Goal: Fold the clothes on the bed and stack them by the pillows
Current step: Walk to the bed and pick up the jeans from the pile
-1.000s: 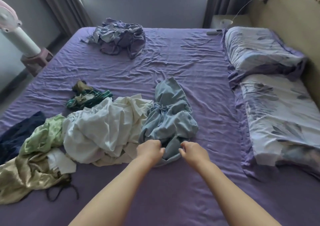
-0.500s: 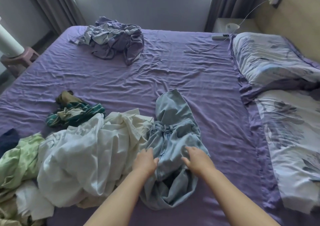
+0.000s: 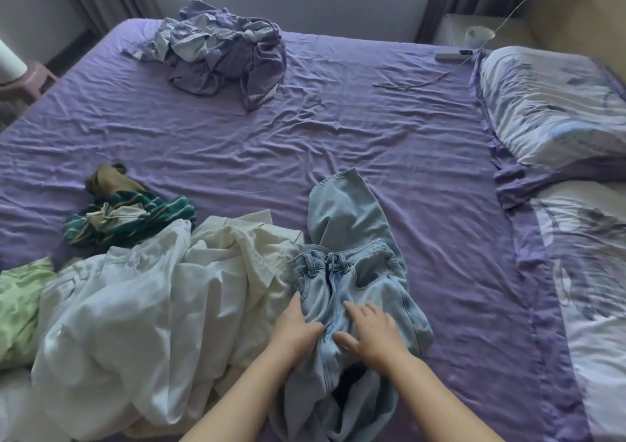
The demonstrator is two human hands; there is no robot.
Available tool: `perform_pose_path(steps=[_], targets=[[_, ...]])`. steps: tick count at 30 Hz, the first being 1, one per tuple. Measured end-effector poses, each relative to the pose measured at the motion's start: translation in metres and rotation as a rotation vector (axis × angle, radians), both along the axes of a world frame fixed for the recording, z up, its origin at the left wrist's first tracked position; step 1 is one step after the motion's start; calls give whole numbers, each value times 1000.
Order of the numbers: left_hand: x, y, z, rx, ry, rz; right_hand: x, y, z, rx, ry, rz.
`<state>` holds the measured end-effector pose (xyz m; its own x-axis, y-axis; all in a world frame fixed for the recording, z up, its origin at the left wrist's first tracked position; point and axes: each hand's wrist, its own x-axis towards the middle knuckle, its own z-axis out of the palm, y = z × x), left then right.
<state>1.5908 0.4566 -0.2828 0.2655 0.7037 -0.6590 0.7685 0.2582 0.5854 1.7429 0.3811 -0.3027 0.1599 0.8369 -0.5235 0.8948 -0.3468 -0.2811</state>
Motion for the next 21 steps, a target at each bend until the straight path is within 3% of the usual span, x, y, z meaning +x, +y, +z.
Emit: perform_pose_path(steps=[4,7,12,18,21], targets=[[-4,-16,30,-38,-324,75,12,-2,36,163,216,-67],[-10,-37,63,21,-421,6,19,0,78,332,353,-109],[-34,-75,118,140,-470,-130,28,-8,150,383,367,-10],[-68,-126,158,363,-344,-341,5,-53,214,494,345,57],[-73,-138,180,501,-382,-184,-15,-89,229,605,328,148]])
